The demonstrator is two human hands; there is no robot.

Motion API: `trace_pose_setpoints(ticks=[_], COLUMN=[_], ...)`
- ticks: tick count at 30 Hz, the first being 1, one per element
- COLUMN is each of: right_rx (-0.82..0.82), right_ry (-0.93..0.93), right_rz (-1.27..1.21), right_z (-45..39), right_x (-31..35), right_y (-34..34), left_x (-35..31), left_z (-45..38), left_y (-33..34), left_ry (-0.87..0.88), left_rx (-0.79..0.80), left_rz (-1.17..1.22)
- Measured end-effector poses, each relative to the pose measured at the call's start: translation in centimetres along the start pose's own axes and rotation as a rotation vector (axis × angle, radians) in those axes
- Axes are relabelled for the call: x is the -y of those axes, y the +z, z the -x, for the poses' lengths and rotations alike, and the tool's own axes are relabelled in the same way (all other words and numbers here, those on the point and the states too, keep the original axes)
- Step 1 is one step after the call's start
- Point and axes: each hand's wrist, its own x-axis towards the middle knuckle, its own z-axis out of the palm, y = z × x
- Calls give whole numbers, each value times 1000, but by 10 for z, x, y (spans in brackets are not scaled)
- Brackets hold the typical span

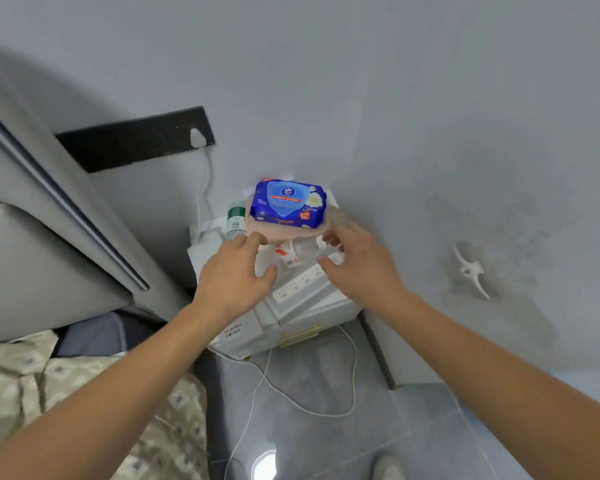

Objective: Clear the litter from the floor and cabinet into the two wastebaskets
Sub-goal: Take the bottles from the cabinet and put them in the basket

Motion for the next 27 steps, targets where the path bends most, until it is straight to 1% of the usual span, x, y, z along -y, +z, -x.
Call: trace_pose_setpoints(ticks=[4, 8, 11, 15, 21, 25, 27], right_rx=[87, 171, 218, 197, 227, 172, 142], right_ry=[-63, -17, 4, -30, 22, 22, 19], right_rz=[47, 157, 129, 17, -148, -330, -370], right_z=[-65, -95, -99, -100, -109, -108, -104], right_x=[-42, -78, -99, -117, -122, -114, -106], right_y=[54, 91, 104, 112, 116, 107, 101], left_x=[57, 95, 107, 116, 114, 110, 106], left_z=[-38, -64, -83, -107, -131, -125, -113], left_y=[50, 86, 104, 123, 132, 132, 125], left_ry=[-134, -312, -412, -500, -564, -555, -531], left_rx=[28, 41, 33, 66, 37, -33, -91], left_rz=[-55, -3, 65, 64, 82, 62, 72])
